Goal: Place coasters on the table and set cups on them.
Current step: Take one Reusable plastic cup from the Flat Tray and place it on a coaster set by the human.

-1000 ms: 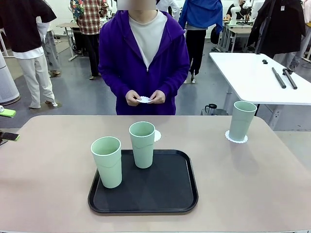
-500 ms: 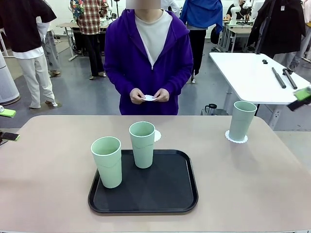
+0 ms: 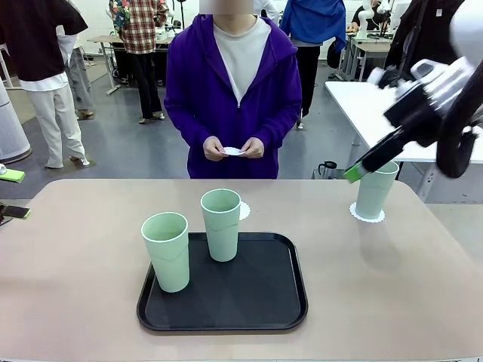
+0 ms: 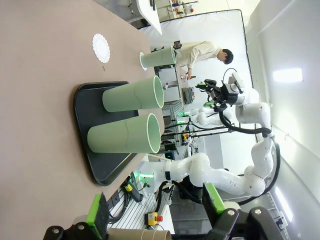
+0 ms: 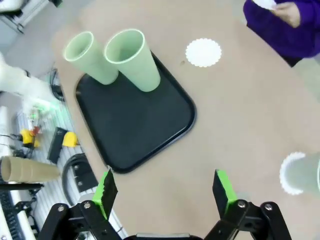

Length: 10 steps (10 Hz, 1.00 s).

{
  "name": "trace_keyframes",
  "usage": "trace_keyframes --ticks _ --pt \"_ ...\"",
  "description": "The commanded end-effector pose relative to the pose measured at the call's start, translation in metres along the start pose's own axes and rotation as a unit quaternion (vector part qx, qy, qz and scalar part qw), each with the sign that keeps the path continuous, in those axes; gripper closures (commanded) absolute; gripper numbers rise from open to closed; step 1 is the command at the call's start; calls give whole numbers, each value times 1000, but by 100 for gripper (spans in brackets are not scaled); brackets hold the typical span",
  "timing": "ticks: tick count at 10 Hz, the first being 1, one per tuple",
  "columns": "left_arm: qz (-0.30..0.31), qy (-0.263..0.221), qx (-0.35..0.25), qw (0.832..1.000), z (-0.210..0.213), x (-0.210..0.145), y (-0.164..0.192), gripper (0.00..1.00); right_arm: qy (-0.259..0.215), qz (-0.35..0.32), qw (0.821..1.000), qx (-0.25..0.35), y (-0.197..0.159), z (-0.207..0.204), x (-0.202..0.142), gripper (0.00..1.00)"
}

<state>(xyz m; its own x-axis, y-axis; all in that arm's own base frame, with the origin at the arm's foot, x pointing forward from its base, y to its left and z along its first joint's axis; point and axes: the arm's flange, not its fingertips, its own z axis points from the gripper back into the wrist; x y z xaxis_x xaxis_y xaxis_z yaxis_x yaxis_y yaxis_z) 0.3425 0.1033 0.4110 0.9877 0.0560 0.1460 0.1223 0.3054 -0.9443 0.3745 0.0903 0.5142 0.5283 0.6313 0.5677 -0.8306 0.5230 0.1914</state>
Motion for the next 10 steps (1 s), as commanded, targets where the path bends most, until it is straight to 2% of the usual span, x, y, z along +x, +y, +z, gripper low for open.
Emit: trace_keyframes --ticks 1,4,5,10 --pt "-8 -5 -9 1000 0 1 -2 0 10 28 1000 -6 4 -36 -3 0" --pt "-8 -5 -9 1000 0 1 -2 0 28 13 999 23 3 -58 -8 0" --pt "-8 -5 -9 1000 0 1 -2 0 23 27 999 5 15 -55 -1 0" --pt "-8 -5 -9 1000 0 1 -2 0 23 27 999 5 15 -55 -1 0"
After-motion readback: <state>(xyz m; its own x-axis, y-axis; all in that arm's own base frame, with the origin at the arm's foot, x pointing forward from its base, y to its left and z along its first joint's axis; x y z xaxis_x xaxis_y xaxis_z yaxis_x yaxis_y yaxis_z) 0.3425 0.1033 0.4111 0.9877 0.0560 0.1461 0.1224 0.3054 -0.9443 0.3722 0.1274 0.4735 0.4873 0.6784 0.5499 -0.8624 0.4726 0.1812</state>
